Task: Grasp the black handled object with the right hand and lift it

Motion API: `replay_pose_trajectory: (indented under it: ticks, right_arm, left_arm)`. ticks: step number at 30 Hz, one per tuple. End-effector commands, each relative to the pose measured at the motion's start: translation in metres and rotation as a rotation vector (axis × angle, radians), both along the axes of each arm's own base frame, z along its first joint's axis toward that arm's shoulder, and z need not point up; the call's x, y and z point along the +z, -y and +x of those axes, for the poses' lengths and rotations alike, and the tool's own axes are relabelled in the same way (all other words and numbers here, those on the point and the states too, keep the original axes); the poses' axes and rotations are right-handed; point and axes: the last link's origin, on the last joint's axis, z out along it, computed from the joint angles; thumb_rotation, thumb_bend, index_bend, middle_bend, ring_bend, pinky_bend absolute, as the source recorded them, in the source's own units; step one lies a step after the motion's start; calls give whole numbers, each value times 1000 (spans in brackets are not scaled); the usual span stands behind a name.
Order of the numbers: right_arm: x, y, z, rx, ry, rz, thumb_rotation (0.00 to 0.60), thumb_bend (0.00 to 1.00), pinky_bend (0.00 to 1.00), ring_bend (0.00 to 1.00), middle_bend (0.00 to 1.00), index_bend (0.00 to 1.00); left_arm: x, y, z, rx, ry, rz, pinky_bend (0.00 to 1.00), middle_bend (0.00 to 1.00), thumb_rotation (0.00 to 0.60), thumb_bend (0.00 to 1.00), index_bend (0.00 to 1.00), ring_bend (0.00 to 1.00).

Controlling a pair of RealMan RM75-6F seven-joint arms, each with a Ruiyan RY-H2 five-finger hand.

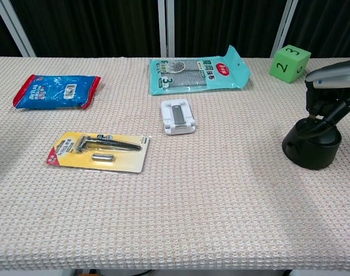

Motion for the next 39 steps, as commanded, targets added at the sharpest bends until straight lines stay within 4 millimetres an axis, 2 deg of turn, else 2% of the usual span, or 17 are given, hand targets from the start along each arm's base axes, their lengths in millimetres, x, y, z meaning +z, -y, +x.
replay_pose_trajectory:
  ticks: [1, 6, 11, 15, 24, 34, 39]
  right_arm:
    - [0, 0, 0, 1, -1, -1, 314, 155, 226, 880, 931, 1000]
    - [1, -1, 0, 6, 8, -11, 314, 155, 272, 925, 990, 1000]
    - [0, 0, 0, 20, 40, -42, 314, 147, 349, 980, 1000, 1000]
    - [1, 1, 2, 57, 87, -86, 313, 85, 440, 1000, 1000, 1000]
    - [8, -1, 6, 159, 183, -176, 312, 82, 671, 1000, 1000, 1000]
    - [16, -4, 12, 235, 288, -225, 315, 217, 758, 1000, 1000, 1000]
    - [18, -5, 13, 251, 305, -232, 315, 360, 767, 1000, 1000, 1000]
  left_arm:
    - [0, 0, 0, 0, 0, -1, 131, 23, 472, 0, 61, 20]
    - [0, 0, 0, -1, -1, -1, 131, 23, 474, 0, 61, 20]
    - [-1, 0, 0, 0, -2, -4, 131, 23, 472, 0, 61, 19]
    - [-1, -1, 0, 2, -2, -5, 131, 23, 478, 0, 61, 20]
    - [-3, -1, 0, 3, -4, -12, 131, 23, 479, 0, 61, 20]
    - [-3, -1, 0, 1, -3, -11, 131, 23, 481, 0, 61, 19]
    - [-3, -1, 0, 2, -4, -13, 131, 23, 481, 0, 60, 20]
